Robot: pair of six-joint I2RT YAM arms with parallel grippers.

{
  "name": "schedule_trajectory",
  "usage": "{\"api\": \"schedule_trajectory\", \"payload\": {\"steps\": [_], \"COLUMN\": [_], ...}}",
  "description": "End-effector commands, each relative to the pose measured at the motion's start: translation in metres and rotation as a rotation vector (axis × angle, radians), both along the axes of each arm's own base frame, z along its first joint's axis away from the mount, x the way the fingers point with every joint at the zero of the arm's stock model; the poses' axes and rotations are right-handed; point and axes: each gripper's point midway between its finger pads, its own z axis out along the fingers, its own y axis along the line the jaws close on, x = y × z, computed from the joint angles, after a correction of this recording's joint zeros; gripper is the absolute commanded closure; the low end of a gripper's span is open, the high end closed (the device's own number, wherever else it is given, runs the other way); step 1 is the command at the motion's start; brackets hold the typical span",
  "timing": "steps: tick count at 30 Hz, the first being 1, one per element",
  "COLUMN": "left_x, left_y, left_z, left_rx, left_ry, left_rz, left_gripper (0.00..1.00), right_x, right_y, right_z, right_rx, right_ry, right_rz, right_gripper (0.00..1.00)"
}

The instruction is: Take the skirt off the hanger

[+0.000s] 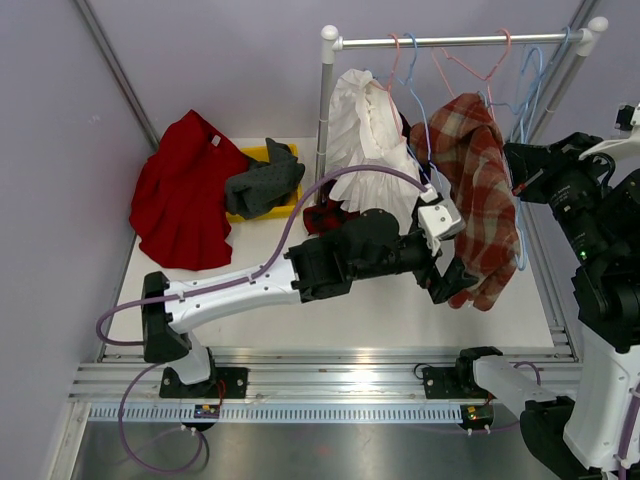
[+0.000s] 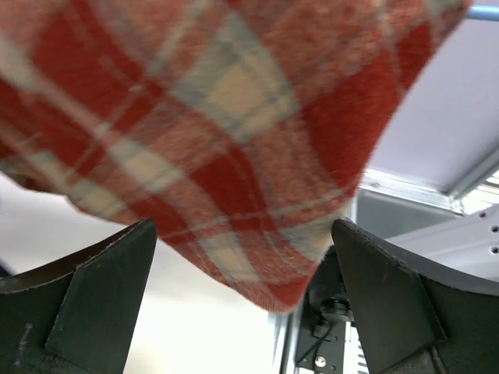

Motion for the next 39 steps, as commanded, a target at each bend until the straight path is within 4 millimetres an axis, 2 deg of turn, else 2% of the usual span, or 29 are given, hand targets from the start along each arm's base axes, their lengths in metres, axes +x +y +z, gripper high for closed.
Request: {"api": "schedule_trajectory", "payload": {"steps": [1, 9, 11, 15, 18, 19, 20, 21, 24, 25, 28, 29, 30, 31, 32, 33, 35, 36, 37, 39], "left_x": [-0.017, -0.030, -0.027, -0.014, -0.010, -0.009, -0.008, -0.007, -0.006, -0.009, -0.034, -0.044, -0.065, -0.075, -0.087, -0.109, -0.132, -0.150, -0.159, -0.181], "left_y": [-0.011, -0.018, -0.021, -0.025, -0.027, -0.027, -0.028, -0.027, -0.021, -0.019, -0.004, 0.000, 0.008, 0.012, 0.020, 0.025, 0.041, 0.054, 0.063, 0.082], "left_z": [0.039, 0.040, 0.037, 0.030, 0.030, 0.033, 0.033, 0.034, 0.030, 0.017, 0.006, -0.029, -0.032, -0.045, -0.089, -0.102, -0.130, -0.165, -0.169, -0.193], "left_rx": [-0.126, -0.153, -0.148, -0.132, -0.135, -0.136, -0.133, -0.134, -0.125, -0.098, -0.077, -0.013, -0.013, 0.009, 0.083, 0.101, 0.128, 0.184, 0.182, 0.232], "left_ry": [-0.014, 0.010, 0.003, -0.006, -0.015, -0.015, -0.014, -0.013, -0.003, 0.009, 0.024, 0.049, 0.060, 0.074, 0.113, 0.129, 0.212, 0.232, 0.258, 0.299], "left_rz": [-0.068, -0.094, -0.076, -0.013, 0.001, 0.009, 0.016, 0.021, 0.041, 0.037, 0.019, 0.013, -0.006, -0.009, -0.008, -0.018, -0.014, -0.015, -0.014, 0.009], "left_gripper": [0.01, 0.01, 0.02, 0.27, 0.57, 0.86, 0.97, 1.00, 1.00, 1.00, 1.00, 1.00, 1.00, 1.00, 1.00, 1.00, 1.00, 1.00, 1.00, 1.00], "right_x": [-0.003, -0.011, -0.016, -0.025, -0.030, -0.030, -0.030, -0.030, -0.026, -0.025, -0.022, -0.020, -0.016, -0.017, -0.013, -0.012, -0.012, -0.005, -0.006, 0.003], "right_y": [-0.001, -0.001, -0.001, -0.001, 0.000, 0.000, 0.000, 0.000, 0.001, 0.000, -0.002, -0.003, -0.003, -0.005, -0.006, -0.006, -0.008, -0.007, -0.008, -0.007], "right_z": [0.021, 0.024, 0.026, 0.035, 0.037, 0.036, 0.036, 0.034, 0.031, 0.031, 0.034, 0.036, 0.036, 0.042, 0.043, 0.046, 0.055, 0.054, 0.058, 0.059], "right_rx": [0.009, 0.008, 0.010, 0.014, 0.021, 0.023, 0.023, 0.023, 0.025, 0.024, 0.015, 0.013, 0.009, 0.004, 0.000, -0.002, -0.004, -0.005, -0.007, -0.008], "right_ry": [-0.076, -0.083, -0.089, -0.108, -0.115, -0.111, -0.111, -0.107, -0.100, -0.100, -0.108, -0.111, -0.107, -0.124, -0.120, -0.124, -0.146, -0.136, -0.148, -0.142], "right_rz": [-0.001, 0.005, 0.007, 0.012, 0.019, 0.019, 0.021, 0.021, 0.019, 0.016, 0.006, -0.002, -0.007, -0.016, -0.022, -0.026, -0.034, -0.034, -0.036, -0.036], "right_gripper": [1.00, 1.00, 1.00, 1.00, 1.00, 1.00, 1.00, 1.00, 1.00, 1.00, 1.00, 1.00, 1.00, 1.00, 1.00, 1.00, 1.00, 1.00, 1.00, 1.00]}}
